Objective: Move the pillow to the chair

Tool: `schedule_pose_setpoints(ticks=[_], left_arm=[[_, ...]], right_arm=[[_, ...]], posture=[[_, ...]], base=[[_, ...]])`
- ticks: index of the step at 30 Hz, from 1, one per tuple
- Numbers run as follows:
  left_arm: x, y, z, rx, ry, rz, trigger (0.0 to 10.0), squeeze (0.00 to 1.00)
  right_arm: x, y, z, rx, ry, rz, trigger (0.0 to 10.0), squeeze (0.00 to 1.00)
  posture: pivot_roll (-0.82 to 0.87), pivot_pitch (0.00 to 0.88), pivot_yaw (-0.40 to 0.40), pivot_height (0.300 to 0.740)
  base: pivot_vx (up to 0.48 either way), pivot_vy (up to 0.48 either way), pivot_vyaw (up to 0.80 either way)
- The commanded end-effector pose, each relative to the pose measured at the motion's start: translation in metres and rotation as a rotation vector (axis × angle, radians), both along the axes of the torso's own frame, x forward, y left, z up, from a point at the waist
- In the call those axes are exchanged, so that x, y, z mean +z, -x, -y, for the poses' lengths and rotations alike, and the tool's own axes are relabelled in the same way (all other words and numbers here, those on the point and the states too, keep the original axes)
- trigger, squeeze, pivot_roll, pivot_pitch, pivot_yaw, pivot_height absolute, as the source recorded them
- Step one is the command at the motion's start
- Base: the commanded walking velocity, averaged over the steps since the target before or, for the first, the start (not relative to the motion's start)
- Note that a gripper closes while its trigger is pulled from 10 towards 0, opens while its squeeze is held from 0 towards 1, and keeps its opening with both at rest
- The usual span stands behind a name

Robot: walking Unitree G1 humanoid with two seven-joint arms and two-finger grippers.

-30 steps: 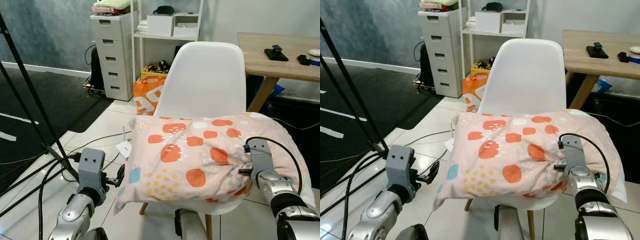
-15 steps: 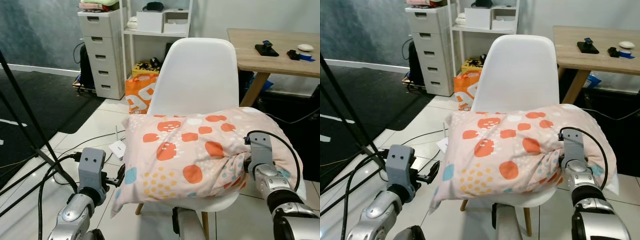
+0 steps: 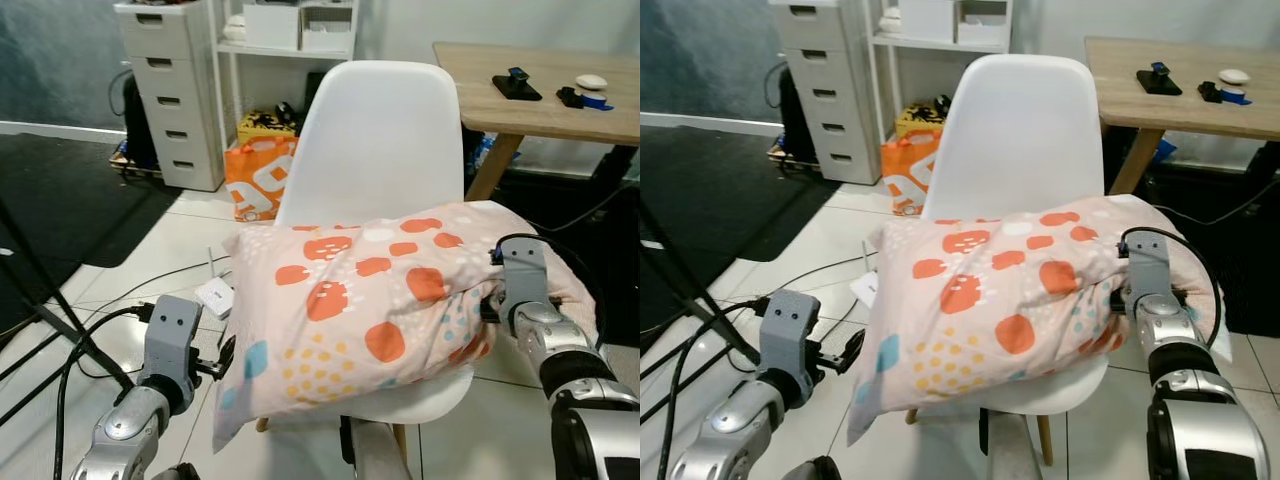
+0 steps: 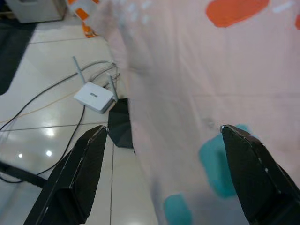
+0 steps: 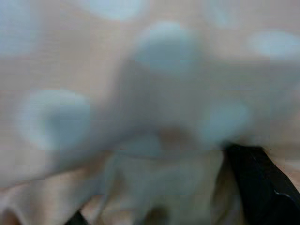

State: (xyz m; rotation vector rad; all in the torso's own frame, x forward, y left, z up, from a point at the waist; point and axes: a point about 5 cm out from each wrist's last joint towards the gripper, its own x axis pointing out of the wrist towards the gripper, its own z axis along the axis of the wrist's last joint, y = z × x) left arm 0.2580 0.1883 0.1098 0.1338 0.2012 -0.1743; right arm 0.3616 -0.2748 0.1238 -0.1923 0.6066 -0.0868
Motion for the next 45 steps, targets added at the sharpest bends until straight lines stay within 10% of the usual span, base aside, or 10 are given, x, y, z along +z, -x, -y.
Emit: schedule_pose_setpoints(ticks=[1,5,18,19,34,38,45], left_arm=[[0.001,0.000,0.000,-0.017,-0.018,-0.012,10.0,0.00],[0.004,0.001,0.004,-0.032,0.023,-0.009,10.0,0.00],[0.000,0.004,0.010,-0.071,0.018,-0.047,10.0,0.00],[0.000,0.004,0.010,-0.077,0.017,-0.049,10.0,0.00],[-0.001,0.011,0.012,-0.160,0.007,-0.097,10.0,0.00],[-0.002,0.012,0.014,-0.172,0.011,-0.106,10.0,0.00],[-0.003,0.015,0.009,-0.208,-0.055,-0.143,10.0,0.00]], right_arm=[[0.012,-0.011,-0.025,0.132,-0.051,0.016,10.0,1.00],[0.024,-0.009,-0.040,0.439,0.060,-0.048,10.0,1.00],[0.052,0.022,-0.047,0.897,0.111,-0.175,10.0,0.95],[0.052,0.032,-0.048,0.980,0.107,-0.205,10.0,0.00],[0.063,0.061,-0.030,1.076,0.131,-0.339,10.0,0.00],[0.071,0.060,-0.030,1.071,0.098,-0.290,10.0,0.00],[0.109,0.054,-0.059,1.145,-0.249,0.061,10.0,0.00]], posture=[[-0.17,0.091,-0.021,0.516],[-0.17,0.090,-0.025,0.516],[-0.18,0.087,-0.029,0.516],[-0.18,0.088,-0.030,0.516],[-0.18,0.090,-0.026,0.516],[-0.18,0.088,-0.025,0.516],[-0.18,0.078,-0.028,0.516]], base=[[0.000,0.000,0.00],[0.000,0.000,0.00],[0.000,0.000,0.00],[0.000,0.000,0.00],[0.000,0.000,0.00],[0.000,0.000,0.00],[0.000,0.000,0.00]])
